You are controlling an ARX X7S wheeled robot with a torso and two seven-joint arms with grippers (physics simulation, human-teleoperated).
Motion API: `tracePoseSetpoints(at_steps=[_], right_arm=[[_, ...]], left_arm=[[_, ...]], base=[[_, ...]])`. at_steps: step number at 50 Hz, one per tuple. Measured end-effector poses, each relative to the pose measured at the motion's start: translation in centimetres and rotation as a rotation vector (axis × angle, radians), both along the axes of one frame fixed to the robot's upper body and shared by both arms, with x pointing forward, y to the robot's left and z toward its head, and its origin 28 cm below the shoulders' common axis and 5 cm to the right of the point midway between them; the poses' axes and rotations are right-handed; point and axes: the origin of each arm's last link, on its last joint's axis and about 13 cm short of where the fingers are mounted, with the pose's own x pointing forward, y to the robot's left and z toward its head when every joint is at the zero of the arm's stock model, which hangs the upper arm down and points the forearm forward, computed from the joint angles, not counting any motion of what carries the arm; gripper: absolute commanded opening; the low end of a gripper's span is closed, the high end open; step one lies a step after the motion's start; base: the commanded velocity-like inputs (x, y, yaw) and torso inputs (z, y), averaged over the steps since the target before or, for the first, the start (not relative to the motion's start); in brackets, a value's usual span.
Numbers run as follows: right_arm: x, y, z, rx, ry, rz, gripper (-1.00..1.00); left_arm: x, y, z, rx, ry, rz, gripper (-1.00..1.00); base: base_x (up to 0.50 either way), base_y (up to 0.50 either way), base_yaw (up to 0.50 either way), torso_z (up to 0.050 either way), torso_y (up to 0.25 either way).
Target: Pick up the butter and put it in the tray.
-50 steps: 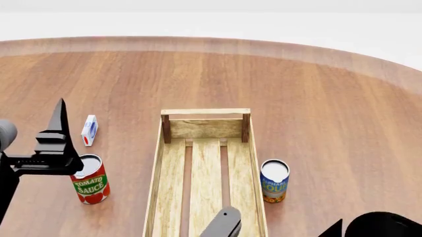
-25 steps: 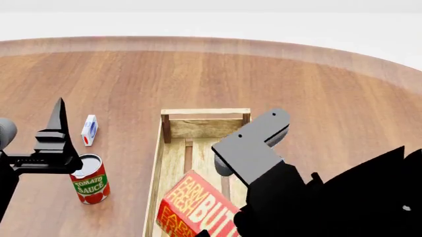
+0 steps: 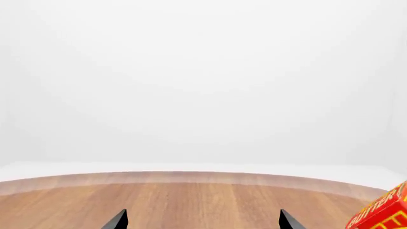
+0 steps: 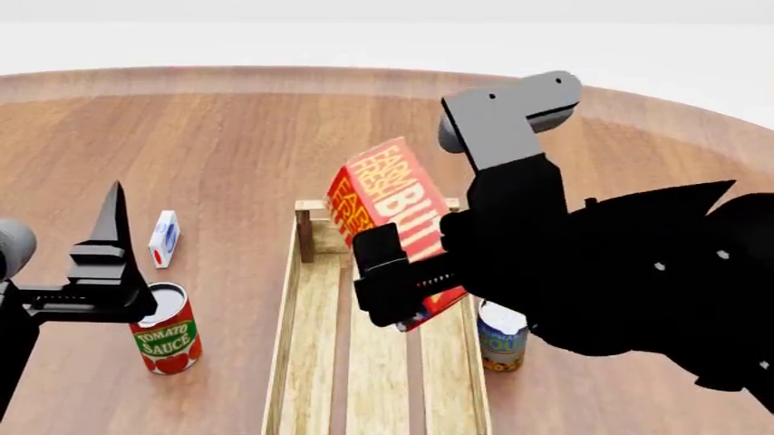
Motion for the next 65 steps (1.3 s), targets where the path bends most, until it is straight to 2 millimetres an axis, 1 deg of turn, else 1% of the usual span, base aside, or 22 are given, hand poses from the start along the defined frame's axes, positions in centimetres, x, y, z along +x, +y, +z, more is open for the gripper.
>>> tracePoseSetpoints(at_steps=[7, 13, 21, 26, 33, 42, 54, 65], right_arm=[[2.9, 0.4, 0.0, 0.055, -0.052, -0.055, -1.0], [5.2, 0.8, -0.5, 0.098, -0.077, -0.1, -1.0], [8.3, 1.6, -1.9, 0.136, -0.086, -0.155, -1.0], [9.3, 2.0, -3.1, 0.143, -0.083, -0.179, -1.0], [9.8, 2.4, -4.5, 0.146, -0.073, -0.186, -1.0], [9.7, 2.9, -6.8, 0.139, -0.032, -0.174, -1.0], [8.9, 3.5, -9.8, 0.125, 0.058, -0.145, -1.0], [8.0, 4.0, -12.1, 0.12, 0.141, -0.111, -1.0]], left_arm=[[-0.2, -0.1, 0.2, 0.0, -0.005, -0.005, 1.0], [-0.3, -0.3, 0.3, 0.0, -0.006, -0.009, 1.0], [-0.3, -0.3, 0.4, -0.001, -0.007, -0.011, 1.0], [-0.3, -0.3, 0.4, -0.001, -0.006, -0.011, 1.0], [-0.3, -0.3, 0.3, -0.001, -0.005, -0.012, 1.0], [-0.3, -0.3, 0.3, -0.002, -0.003, -0.012, 1.0], [-0.2, -0.2, 0.1, -0.003, 0.001, -0.011, 1.0], [-0.2, -0.2, 0.1, -0.003, 0.002, -0.01, 1.0]], base=[[0.0, 0.0, 0.0, 0.0, 0.001], [0.0, 0.0, 0.0, 0.0, 0.002], [0.0, 0.0, 0.0, 0.0, 0.0], [0.0, 0.0, 0.0, 0.0, 0.002], [0.0, 0.0, 0.0, 0.0, 0.001], [0.0, 0.0, 0.0, 0.002, 0.001], [0.0, 0.0, 0.0, 0.0, 0.001], [0.0, 0.0, 0.0, 0.0, 0.001]])
